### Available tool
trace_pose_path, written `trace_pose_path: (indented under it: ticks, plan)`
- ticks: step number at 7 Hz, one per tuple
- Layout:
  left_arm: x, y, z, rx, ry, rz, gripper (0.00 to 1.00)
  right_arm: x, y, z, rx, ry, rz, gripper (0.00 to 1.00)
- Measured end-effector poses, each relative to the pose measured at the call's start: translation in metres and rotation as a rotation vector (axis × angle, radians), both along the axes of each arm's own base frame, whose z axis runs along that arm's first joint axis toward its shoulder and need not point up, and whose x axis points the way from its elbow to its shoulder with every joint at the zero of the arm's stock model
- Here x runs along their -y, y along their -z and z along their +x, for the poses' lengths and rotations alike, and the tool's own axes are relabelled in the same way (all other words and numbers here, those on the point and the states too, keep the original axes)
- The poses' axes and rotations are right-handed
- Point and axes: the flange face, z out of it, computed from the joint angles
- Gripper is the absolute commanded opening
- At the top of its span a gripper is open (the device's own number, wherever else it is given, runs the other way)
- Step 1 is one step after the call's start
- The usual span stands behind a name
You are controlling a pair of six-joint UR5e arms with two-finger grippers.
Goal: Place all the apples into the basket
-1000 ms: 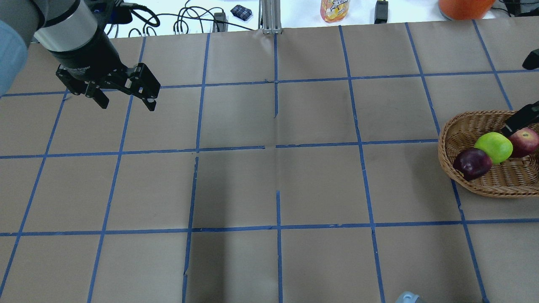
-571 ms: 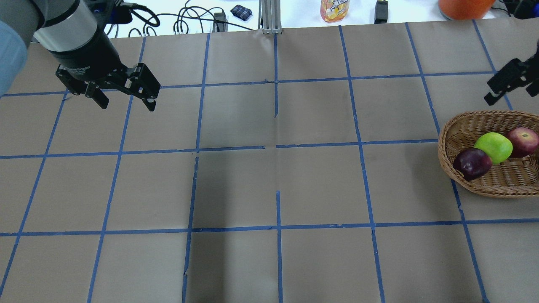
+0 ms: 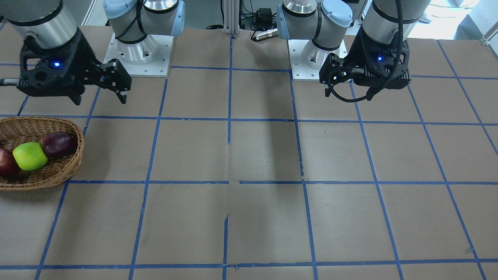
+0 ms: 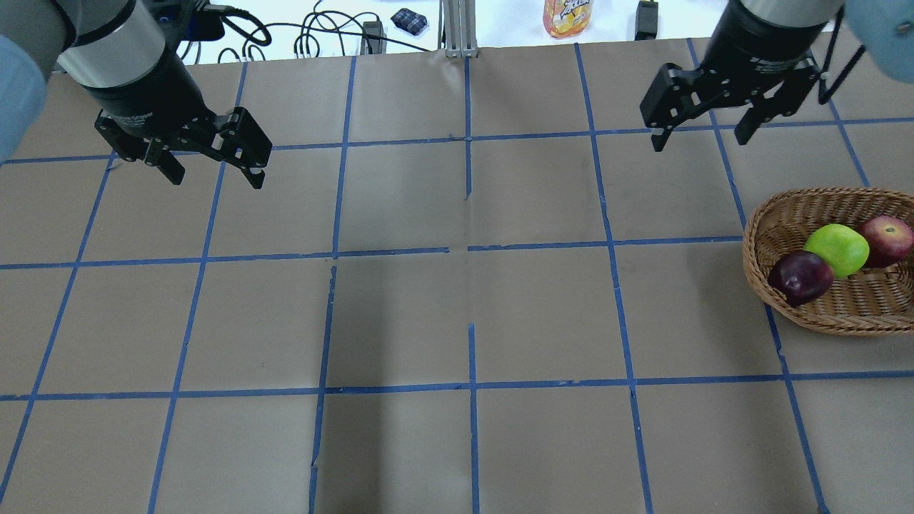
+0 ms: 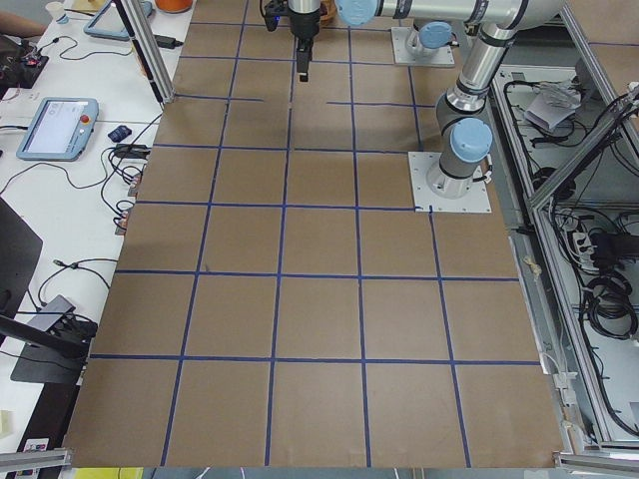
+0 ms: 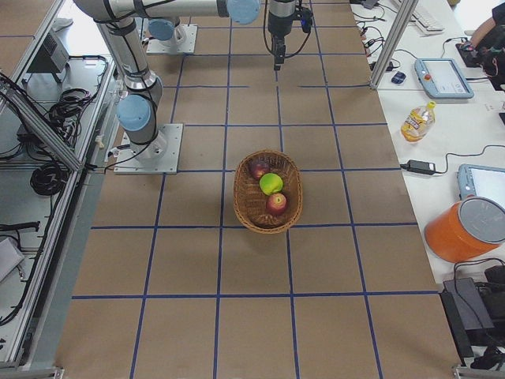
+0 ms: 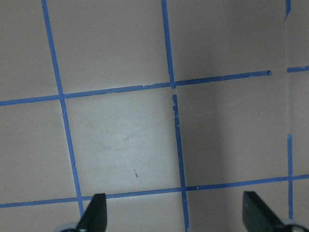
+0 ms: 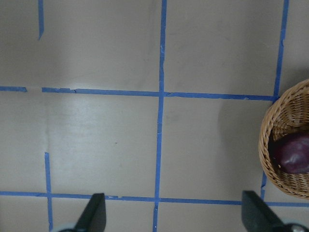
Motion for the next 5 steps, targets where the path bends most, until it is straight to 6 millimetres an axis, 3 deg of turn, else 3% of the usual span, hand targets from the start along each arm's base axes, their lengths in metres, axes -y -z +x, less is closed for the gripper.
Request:
trace_pose_path:
  ticks: [2, 5]
  plan:
    - [-0.0003, 0.0002, -0.0001, 0.0, 0.0, 0.0, 1.0, 0.0026, -0.0004, 0.0143, -0.001, 0.007, -0.016, 1.0]
    - [-0.0007, -0.0001, 0.0001, 0.0, 0.0, 0.0, 1.0, 0.0043, 0.0012, 0.0157, -0.002, 0.005, -0.016, 1.0]
